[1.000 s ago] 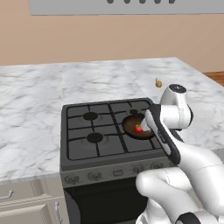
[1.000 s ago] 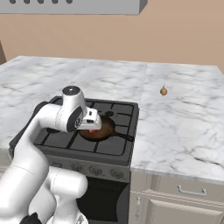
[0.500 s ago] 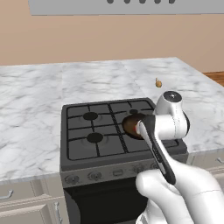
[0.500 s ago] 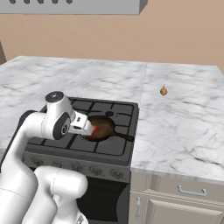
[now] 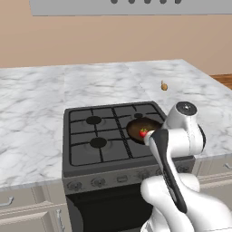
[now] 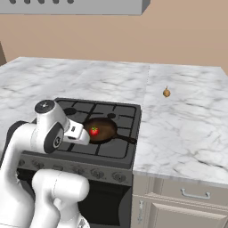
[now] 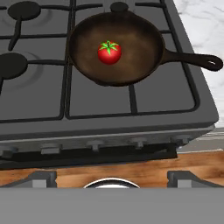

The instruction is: Place the pan on the front right burner on the stove. Then place the tomato and the onion in the pan and turn on the front right burner.

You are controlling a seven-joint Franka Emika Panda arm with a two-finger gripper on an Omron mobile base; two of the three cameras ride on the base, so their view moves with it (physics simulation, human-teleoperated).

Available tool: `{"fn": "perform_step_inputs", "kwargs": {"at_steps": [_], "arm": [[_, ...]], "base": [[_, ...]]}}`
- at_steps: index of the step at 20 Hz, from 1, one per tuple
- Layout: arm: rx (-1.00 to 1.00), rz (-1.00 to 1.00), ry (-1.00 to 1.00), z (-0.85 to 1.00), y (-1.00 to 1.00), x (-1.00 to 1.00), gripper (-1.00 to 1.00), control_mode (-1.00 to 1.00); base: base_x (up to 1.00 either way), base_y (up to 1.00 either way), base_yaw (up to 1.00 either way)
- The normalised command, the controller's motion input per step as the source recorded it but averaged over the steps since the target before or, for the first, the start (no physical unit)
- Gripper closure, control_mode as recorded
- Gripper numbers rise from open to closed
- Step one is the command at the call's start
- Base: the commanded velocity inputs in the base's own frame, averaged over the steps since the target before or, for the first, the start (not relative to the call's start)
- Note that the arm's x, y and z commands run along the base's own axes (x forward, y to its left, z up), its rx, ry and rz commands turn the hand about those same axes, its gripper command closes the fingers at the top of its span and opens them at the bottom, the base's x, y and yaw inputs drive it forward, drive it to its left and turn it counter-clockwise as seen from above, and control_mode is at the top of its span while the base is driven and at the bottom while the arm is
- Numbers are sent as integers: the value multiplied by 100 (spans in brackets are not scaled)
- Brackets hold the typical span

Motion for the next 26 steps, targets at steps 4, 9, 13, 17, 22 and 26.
{"fn": "perform_step_inputs", "kwargs": {"at_steps": [4,9,13,17,22,26], "arm": [[0,0,-1,2,-6,-35,-100,-100],[0,0,-1,7,-3,-32,-100,-100],[0,0,0,1,-11,-29,-100,-100],[1,0,-1,0,-9,-18,-100,100],[0,0,0,0,0,0,-100,100],[0,0,0,0,0,0,-100,100]], "base": [[0,0,0],[0,0,0],[0,0,0],[-23,-9,0],[-43,-1,0],[-26,0,0]]}}
